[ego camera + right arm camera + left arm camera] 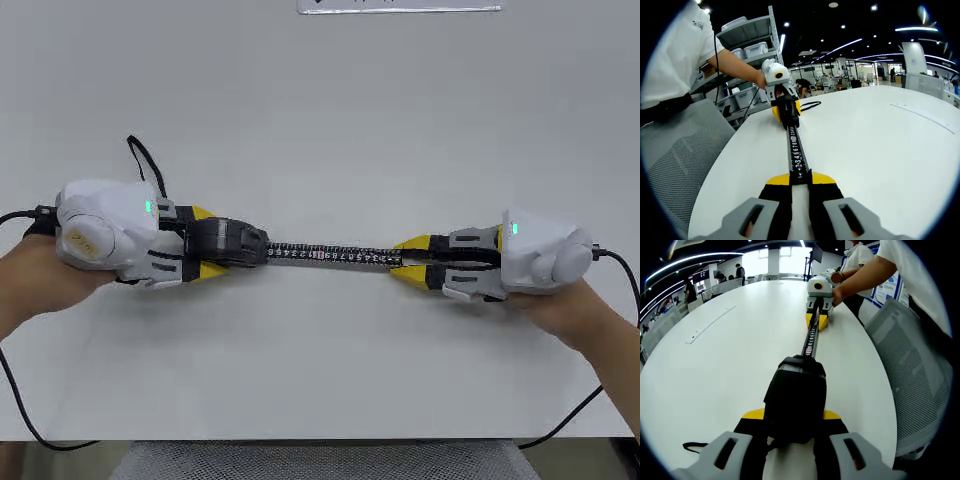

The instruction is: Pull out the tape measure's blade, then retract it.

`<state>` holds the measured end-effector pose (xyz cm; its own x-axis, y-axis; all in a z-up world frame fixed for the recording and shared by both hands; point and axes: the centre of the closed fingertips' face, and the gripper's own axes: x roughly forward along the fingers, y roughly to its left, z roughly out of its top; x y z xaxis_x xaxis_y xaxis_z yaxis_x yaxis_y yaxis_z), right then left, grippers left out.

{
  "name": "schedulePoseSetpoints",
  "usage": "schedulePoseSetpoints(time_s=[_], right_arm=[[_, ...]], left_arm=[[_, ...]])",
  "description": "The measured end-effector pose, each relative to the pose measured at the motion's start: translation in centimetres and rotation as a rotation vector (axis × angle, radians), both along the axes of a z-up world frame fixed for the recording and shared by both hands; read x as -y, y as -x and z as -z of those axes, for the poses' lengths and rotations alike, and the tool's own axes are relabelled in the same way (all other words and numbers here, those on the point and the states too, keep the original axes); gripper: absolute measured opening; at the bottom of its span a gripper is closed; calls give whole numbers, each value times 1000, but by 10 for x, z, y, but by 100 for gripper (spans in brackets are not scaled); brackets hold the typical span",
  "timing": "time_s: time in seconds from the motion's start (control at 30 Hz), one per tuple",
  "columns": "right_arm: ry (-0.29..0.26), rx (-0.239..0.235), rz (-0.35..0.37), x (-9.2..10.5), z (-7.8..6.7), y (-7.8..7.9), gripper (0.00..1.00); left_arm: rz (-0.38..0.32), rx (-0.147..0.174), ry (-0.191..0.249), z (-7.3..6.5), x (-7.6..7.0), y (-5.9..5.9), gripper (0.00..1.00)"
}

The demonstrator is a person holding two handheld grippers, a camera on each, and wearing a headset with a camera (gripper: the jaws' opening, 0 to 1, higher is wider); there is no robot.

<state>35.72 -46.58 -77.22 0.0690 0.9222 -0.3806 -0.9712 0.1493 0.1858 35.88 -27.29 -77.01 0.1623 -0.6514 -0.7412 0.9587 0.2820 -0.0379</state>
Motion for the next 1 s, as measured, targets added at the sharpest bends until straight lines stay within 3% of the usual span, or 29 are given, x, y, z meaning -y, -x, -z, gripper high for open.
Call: schedulePoseSetpoints(time_s=[1.0], right_arm=[[4, -26, 41, 34, -1, 4, 9]], left_arm=[[1, -3, -11, -1, 1, 0, 31]])
